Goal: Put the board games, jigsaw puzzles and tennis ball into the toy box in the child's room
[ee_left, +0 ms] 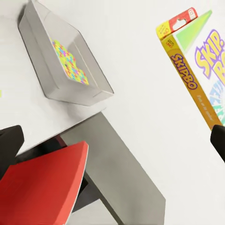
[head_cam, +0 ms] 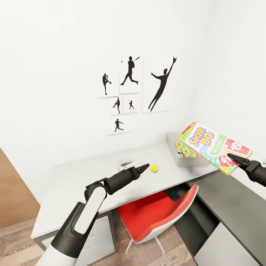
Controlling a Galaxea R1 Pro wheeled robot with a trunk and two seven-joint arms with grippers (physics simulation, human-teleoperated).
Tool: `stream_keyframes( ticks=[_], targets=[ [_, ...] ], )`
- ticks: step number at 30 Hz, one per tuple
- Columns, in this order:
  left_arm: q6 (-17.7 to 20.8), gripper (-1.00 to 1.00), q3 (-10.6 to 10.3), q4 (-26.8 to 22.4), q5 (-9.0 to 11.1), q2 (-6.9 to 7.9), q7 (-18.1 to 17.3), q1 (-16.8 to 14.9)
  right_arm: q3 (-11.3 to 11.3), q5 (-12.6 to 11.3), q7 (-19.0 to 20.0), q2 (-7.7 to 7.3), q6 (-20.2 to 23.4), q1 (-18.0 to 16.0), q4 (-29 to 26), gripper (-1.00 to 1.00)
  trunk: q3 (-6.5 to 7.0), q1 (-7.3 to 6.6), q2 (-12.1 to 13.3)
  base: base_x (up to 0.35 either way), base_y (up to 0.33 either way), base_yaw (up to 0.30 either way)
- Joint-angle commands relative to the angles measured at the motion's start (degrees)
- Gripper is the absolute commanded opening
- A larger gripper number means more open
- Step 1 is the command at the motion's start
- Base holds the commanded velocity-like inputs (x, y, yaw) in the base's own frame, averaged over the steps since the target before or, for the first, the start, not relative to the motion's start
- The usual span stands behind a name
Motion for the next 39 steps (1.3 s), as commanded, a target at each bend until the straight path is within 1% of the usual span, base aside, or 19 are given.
stream_keyframes(
  ticks=[1,8,14,30,39],
  targets=[
    [0.26,1.00,0.07,0.01,0.04,-0.04,-0.12,-0.06,-0.10,0.24,0.57,-0.01,0.29,-0.06,-0.01,-1.00,-0.09,0.04,-0.13,0.047,-0.001,0.267],
    [0.14,1.00,0.24,0.07,-0.05,0.08,-0.15,0.00,-0.09,0.08,0.62,-0.01,0.29,-0.06,-0.01,-1.00,0.09,0.04,-0.13,0.185,-0.001,0.259],
    [0.07,1.00,0.30,0.08,-0.12,0.13,-0.14,0.02,-0.10,-0.03,0.63,-0.01,0.29,-0.06,-0.01,-1.00,0.14,0.04,-0.13,0.294,0.000,0.132],
    [-0.03,1.00,0.39,0.33,-0.18,0.18,0.10,0.03,-0.10,-0.06,0.64,-0.01,0.29,-0.04,-0.02,-1.00,0.17,0.04,-0.13,0.325,-0.007,0.024],
    [-0.16,1.00,0.32,0.49,-0.17,0.12,0.31,0.03,-0.04,-0.12,0.64,-0.01,0.29,-0.04,-0.02,-1.00,0.17,0.04,-0.13,0.116,-0.024,0.002]
  ],
)
